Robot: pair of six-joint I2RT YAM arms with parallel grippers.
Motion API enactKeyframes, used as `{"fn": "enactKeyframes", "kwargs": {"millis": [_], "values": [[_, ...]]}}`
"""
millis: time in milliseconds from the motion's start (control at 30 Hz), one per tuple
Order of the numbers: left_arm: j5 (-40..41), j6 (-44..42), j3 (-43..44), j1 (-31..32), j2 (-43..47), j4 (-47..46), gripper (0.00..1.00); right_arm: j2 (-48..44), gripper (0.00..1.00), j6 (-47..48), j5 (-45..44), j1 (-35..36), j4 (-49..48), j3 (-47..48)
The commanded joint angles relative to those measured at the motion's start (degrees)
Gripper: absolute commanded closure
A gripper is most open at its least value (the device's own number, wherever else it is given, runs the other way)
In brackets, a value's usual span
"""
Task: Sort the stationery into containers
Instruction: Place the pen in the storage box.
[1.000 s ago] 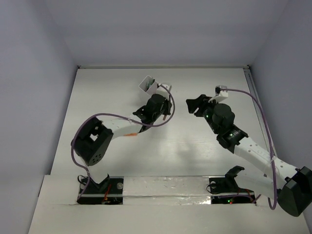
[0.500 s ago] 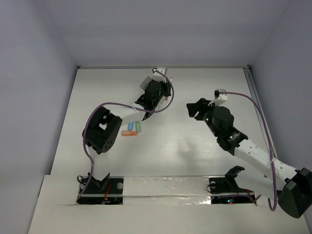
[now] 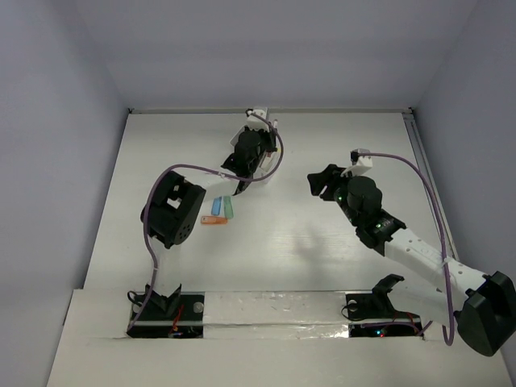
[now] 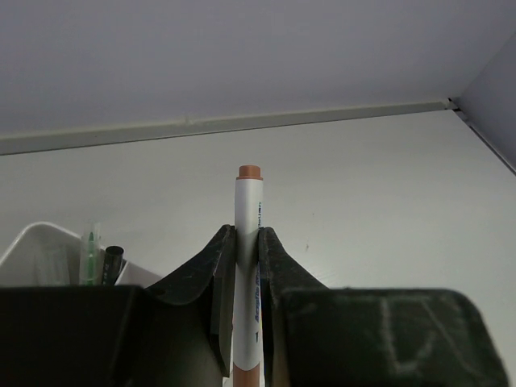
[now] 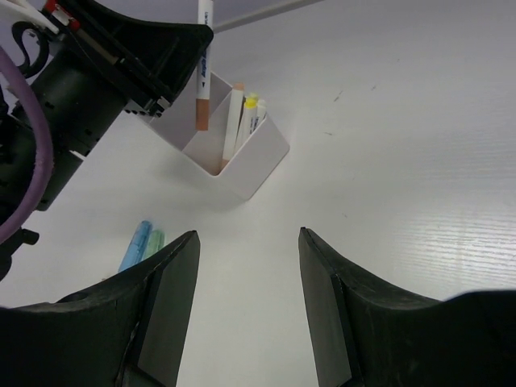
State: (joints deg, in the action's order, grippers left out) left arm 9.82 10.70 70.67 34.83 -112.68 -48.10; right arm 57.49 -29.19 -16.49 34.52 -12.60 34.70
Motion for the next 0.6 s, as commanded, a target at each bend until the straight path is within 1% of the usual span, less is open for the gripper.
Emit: {"fn": "enactKeyframes", "kwargs": {"millis": [0,300,467,567], "values": [[-1.30,-1.12,2.19,-0.38,-1.48,-4.55,1.00,-0.19,0.42,0.19,-0.38,0.19,-3.83,-0.24],[-1.74,-1.38,1.40,-0.90,-3.33,-6.75,1.00,0.25,0.42,0.27,-0.12,0.19,-4.01,-0.16],[-1.74,-1.21,-0.45,-0.90,-3.33,-8.15,1.00,0.34,0.42,0.10,-0.21,0.19,-4.19,-0.24],[-1.65,-0.59,-1.77,-0.90,-2.81,-8.94,0.94,0.43,0.42,0.01,-0.03,0.19,-4.27,-0.16]]}}
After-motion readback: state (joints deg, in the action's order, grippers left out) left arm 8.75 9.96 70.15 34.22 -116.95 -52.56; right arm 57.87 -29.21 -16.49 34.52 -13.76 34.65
